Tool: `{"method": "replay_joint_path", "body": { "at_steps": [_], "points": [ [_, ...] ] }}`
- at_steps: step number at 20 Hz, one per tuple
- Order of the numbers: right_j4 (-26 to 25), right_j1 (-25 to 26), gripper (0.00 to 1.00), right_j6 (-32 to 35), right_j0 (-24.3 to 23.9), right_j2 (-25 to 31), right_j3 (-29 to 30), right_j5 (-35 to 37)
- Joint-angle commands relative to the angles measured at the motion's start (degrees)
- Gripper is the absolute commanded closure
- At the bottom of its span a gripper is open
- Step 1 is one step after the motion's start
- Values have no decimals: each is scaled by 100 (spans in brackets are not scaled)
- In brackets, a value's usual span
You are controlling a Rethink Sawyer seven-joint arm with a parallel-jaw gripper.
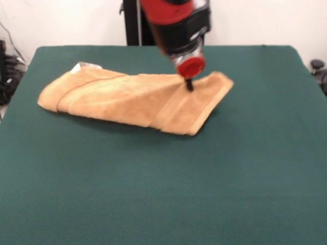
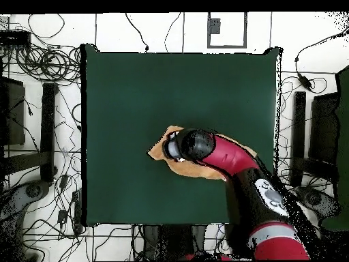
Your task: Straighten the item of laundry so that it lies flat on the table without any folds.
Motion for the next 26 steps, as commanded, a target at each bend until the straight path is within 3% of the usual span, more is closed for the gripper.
{"method": "replay_joint_path", "body": {
  "at_steps": [1,14,26],
  "points": [
    [201,-876,100,938,663,-189,164,1727],
    [90,-1526,100,963,865,-552,-285,3188],
    [-39,-2161,100,910,842,-623,-1323,5094]
  ]
}}
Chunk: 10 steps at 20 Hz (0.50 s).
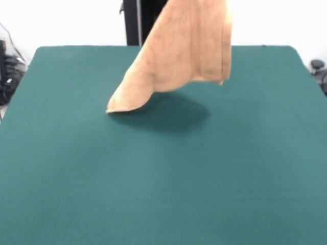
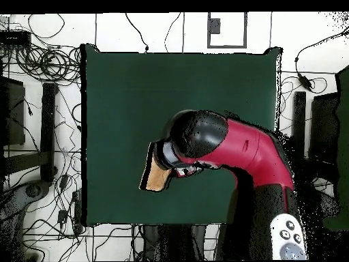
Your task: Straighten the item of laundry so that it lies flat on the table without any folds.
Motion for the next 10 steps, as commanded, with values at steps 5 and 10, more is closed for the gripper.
{"method": "replay_joint_path", "body": {
  "at_steps": [5,10],
  "points": [
    [92,-468,100,923,231,43,-580,1407],
    [557,-354,100,1223,369,35,-111,604]
  ]
}}
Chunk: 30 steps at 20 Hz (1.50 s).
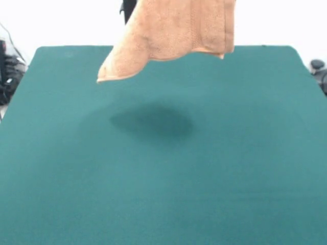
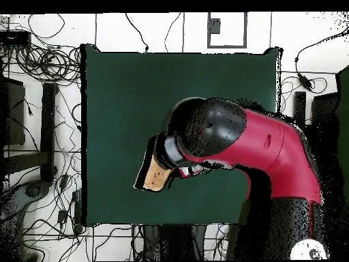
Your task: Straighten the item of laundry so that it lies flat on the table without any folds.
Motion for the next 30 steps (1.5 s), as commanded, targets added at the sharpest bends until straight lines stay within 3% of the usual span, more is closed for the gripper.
{"method": "replay_joint_path", "body": {
  "at_steps": [1,6,15,20,30],
  "points": [
    [620,122,100,1331,393,86,517,-337],
    [1289,114,100,1610,735,-14,1076,-1048],
    [2302,368,100,1289,1062,-63,2050,-2599],
    [2733,599,100,1769,1197,-142,2293,-2592],
    [4094,468,100,1652,1425,1,3009,-2864]
  ]
}}
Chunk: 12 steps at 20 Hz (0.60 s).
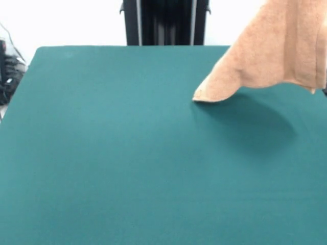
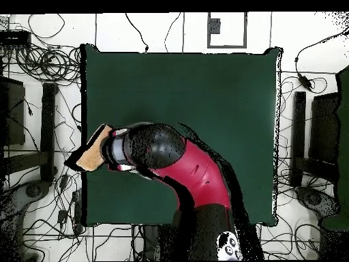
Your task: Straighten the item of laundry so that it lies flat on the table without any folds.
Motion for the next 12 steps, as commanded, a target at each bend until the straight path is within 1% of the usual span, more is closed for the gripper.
{"method": "replay_joint_path", "body": {
  "at_steps": [1,3,4,6,7,8,12],
  "points": [
    [1133,90,100,1615,386,215,1224,-328],
    [1372,26,100,1677,477,239,1303,-301],
    [1421,39,100,1749,517,249,1275,-253],
    [1411,205,100,1638,467,252,1192,-240],
    [1437,364,100,1344,317,313,1159,-193],
    [1352,585,100,1120,202,347,1032,-266],
    [770,1370,100,-104,-392,392,414,-786]
  ]
}}
